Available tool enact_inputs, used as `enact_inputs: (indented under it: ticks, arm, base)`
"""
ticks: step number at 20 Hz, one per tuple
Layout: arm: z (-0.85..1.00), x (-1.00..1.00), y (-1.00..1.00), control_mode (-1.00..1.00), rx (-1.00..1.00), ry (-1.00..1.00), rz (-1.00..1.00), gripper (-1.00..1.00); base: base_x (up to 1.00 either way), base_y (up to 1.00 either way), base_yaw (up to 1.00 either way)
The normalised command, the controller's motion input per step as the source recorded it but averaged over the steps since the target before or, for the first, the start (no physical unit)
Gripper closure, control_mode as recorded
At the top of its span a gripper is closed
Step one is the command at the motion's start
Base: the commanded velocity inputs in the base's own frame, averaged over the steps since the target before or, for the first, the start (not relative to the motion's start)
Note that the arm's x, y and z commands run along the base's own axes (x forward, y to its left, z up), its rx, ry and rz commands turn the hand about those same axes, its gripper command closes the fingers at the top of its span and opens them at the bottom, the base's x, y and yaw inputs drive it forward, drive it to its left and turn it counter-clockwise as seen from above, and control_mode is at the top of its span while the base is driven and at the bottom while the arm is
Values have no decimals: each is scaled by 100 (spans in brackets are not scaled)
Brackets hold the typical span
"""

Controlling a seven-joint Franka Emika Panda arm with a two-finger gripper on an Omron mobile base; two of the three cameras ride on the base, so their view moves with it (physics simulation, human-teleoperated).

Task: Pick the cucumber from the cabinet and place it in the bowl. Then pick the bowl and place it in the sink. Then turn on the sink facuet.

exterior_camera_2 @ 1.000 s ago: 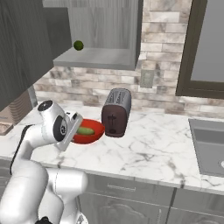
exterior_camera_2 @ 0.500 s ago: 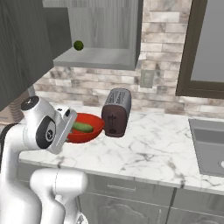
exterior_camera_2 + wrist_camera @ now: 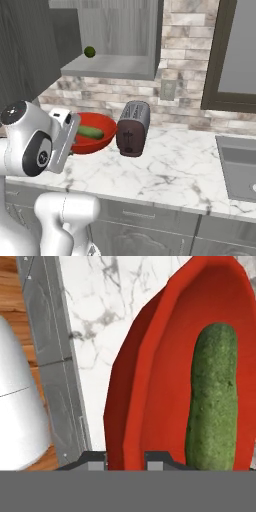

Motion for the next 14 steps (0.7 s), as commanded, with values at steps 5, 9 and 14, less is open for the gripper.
enact_inputs:
  ticks: [5,9,14]
  arm:
    - [-6,-17,0,-100,0,-12,6,100]
    - [0,-13,0,-100,0,-1,0,100]
    - [0,0,0,-100,0,0,0,100]
  base:
    - [0,0,0]
    - [0,0,0]
    - [0,0,0]
